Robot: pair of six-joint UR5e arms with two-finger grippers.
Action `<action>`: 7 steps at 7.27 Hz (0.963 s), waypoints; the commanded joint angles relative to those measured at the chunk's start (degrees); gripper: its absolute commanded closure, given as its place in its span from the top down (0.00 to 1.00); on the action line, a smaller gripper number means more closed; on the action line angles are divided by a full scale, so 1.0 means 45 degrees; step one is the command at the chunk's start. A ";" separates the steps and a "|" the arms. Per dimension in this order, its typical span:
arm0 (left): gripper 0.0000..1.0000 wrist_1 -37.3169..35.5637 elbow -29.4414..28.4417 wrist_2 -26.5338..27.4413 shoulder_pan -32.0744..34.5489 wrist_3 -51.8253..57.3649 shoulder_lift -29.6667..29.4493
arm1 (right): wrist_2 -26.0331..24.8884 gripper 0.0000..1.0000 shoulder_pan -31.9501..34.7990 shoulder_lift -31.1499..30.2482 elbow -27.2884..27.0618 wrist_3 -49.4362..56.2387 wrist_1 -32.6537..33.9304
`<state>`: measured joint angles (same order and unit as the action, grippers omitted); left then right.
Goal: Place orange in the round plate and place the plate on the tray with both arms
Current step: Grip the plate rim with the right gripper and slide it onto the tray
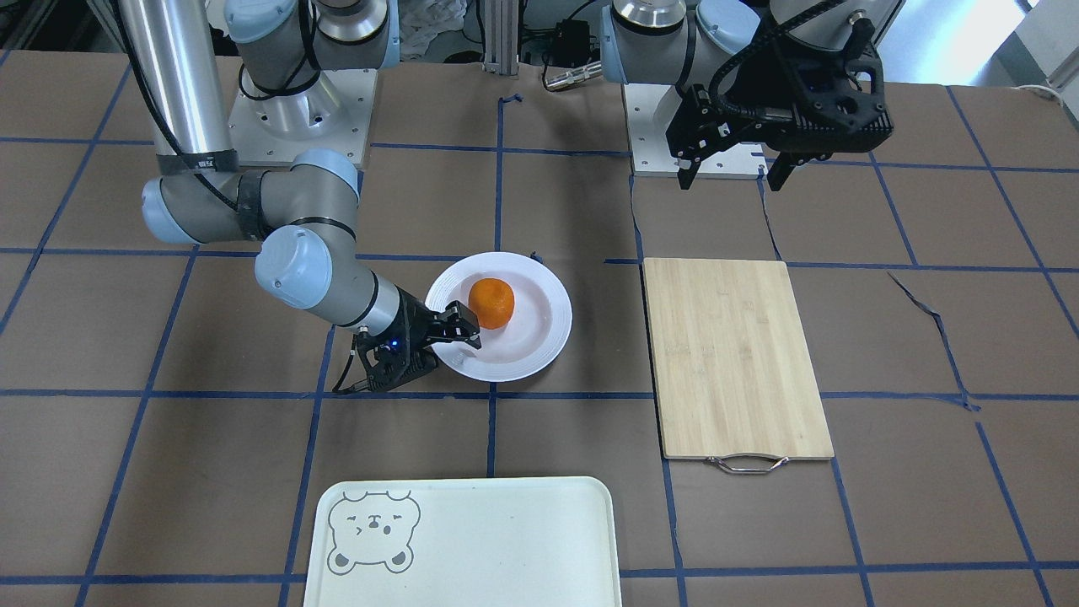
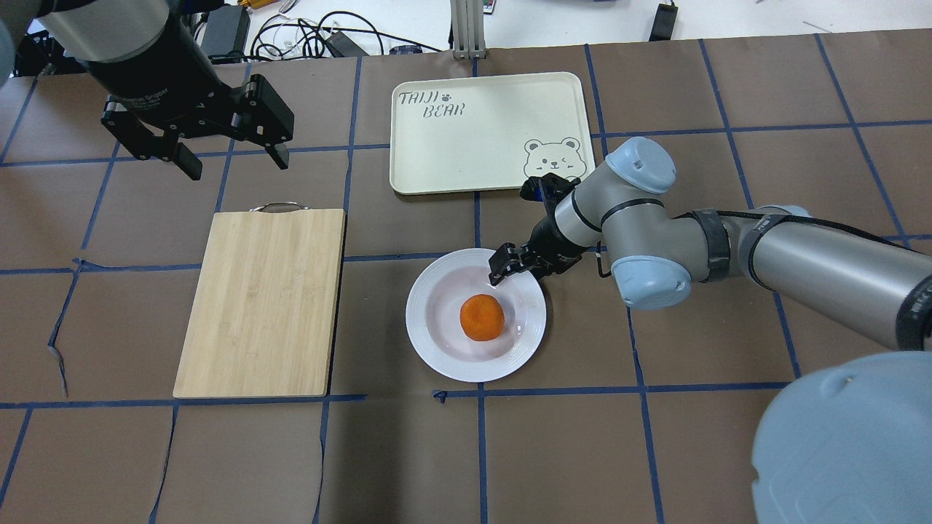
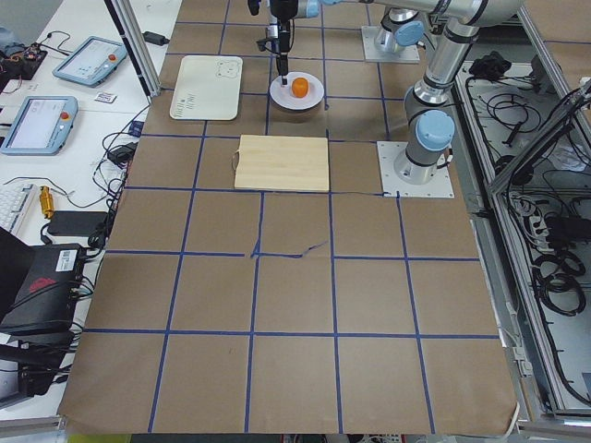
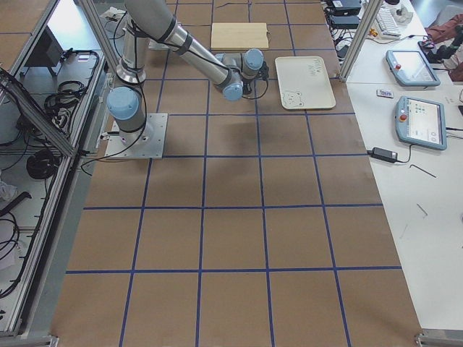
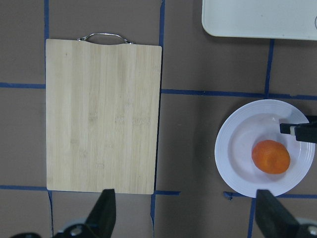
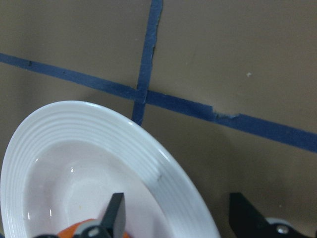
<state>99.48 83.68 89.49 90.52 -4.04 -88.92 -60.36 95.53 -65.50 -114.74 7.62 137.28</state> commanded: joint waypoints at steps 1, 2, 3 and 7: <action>1.00 0.0101 0.0018 0.0017 -0.0057 0.0000 0.0033 | -0.0005 0.01 0.0002 0.0005 0.0028 0.0121 0.0020; 1.00 0.0101 0.0038 -0.0003 -0.0115 0.0019 0.0014 | -0.0043 0.00 -0.0018 -0.0072 0.0067 0.0103 0.0000; 1.00 0.0120 0.0038 -0.0023 -0.0116 0.0000 0.0014 | -0.0024 0.00 -0.0018 -0.0112 0.0125 0.0103 0.0000; 1.00 0.0101 0.0038 -0.0023 -0.0252 -0.0019 0.0014 | 0.0831 0.00 -0.0232 -0.0559 0.0571 -0.0131 0.0973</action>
<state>99.98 83.85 89.39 89.52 -4.13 -88.86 -58.71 94.88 -67.15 -113.45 7.52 140.04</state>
